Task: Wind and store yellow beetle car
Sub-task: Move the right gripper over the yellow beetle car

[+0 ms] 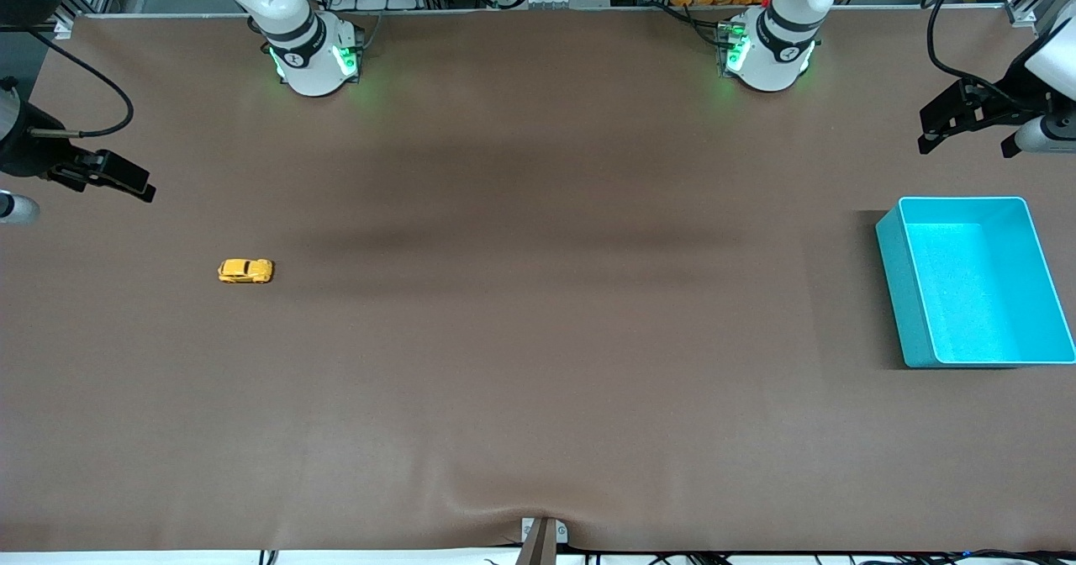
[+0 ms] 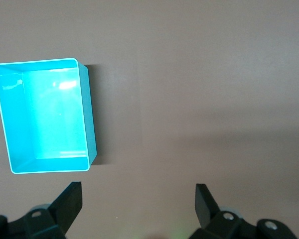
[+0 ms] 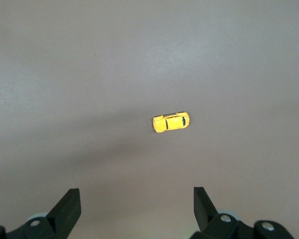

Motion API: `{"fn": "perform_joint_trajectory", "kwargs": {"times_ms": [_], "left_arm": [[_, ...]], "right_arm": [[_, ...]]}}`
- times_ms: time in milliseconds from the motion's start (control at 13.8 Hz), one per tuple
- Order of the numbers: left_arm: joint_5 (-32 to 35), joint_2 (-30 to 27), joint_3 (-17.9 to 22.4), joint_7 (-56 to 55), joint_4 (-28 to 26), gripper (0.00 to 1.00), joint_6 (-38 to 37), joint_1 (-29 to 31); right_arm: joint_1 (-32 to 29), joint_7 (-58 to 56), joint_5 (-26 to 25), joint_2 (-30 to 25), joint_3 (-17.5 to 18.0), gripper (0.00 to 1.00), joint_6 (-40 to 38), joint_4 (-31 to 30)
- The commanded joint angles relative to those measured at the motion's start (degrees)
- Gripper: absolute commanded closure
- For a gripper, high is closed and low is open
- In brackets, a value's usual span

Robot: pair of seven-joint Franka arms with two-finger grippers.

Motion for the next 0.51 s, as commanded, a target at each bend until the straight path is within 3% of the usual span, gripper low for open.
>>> {"fn": "perform_joint_trajectory", "kwargs": {"times_ms": [0, 435], "left_arm": [[-0.6, -0.7, -0.2, 1.1, -0.3, 0.00, 0.4, 0.6], [-0.6, -0.8, -0.3, 1.1, -0.3, 0.00, 0.4, 0.5]], "right_arm": [[-2.0, 5.7, -0.8, 2.1, 0.4, 0.00, -0.7, 0.5], [-3.0, 8.4, -1.7, 4.0, 0.4, 0.00, -3.6, -0.4]]}}
